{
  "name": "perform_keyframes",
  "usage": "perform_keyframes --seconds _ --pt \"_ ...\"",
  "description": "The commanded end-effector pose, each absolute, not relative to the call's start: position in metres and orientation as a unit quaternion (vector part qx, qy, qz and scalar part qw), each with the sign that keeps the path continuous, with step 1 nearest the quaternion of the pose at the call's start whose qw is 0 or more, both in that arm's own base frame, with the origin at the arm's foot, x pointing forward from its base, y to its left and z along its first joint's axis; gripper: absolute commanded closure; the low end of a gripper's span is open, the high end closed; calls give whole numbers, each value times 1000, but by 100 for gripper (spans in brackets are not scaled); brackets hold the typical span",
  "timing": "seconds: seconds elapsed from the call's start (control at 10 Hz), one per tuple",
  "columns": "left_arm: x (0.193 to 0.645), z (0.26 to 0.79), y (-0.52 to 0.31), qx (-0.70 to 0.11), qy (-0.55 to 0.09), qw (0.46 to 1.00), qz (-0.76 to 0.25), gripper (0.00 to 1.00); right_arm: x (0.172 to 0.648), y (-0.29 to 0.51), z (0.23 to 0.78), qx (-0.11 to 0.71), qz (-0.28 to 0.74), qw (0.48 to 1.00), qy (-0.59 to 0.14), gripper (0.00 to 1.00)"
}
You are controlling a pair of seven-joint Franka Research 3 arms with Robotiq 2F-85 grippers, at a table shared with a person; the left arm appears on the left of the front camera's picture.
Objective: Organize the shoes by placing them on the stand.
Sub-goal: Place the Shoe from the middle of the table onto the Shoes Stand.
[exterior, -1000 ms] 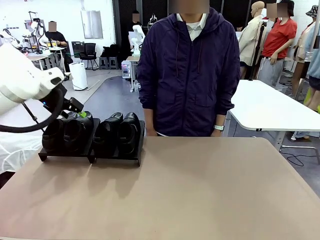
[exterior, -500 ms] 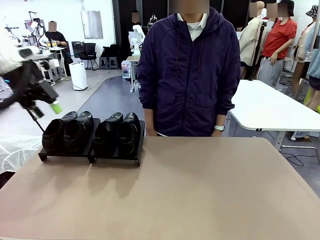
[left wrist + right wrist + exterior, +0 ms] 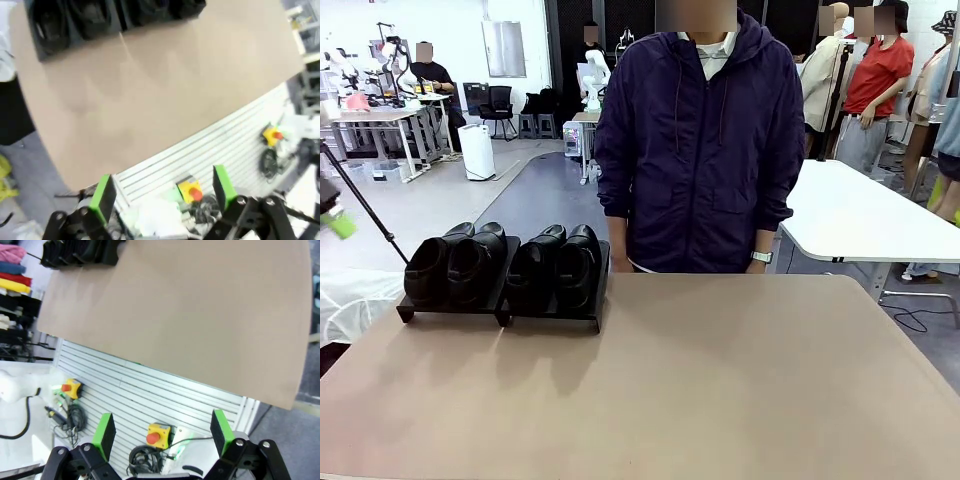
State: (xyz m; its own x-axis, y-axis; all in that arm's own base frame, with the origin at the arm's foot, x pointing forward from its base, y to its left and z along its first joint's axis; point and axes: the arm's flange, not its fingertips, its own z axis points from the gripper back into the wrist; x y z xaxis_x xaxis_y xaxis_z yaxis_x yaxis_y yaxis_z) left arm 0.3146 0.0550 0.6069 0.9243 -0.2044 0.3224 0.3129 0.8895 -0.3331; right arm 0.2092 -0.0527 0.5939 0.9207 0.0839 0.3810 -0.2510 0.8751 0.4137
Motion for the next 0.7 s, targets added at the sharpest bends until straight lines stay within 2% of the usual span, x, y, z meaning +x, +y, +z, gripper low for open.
perform_keyframes --seconds 0.0,0.2,0.3,0.6 --pt "286 570 50 -200 -183 957 -105 0 210 -51 599 242 87 950 -179 0" --pt "301 568 69 -238 -186 947 -105 0 210 -51 599 242 87 950 -179 0" --pt "284 572 57 -199 -175 958 -114 0 210 -51 599 242 87 950 -179 0" --pt "284 572 57 -199 -175 958 -114 0 210 -51 599 242 87 950 -179 0"
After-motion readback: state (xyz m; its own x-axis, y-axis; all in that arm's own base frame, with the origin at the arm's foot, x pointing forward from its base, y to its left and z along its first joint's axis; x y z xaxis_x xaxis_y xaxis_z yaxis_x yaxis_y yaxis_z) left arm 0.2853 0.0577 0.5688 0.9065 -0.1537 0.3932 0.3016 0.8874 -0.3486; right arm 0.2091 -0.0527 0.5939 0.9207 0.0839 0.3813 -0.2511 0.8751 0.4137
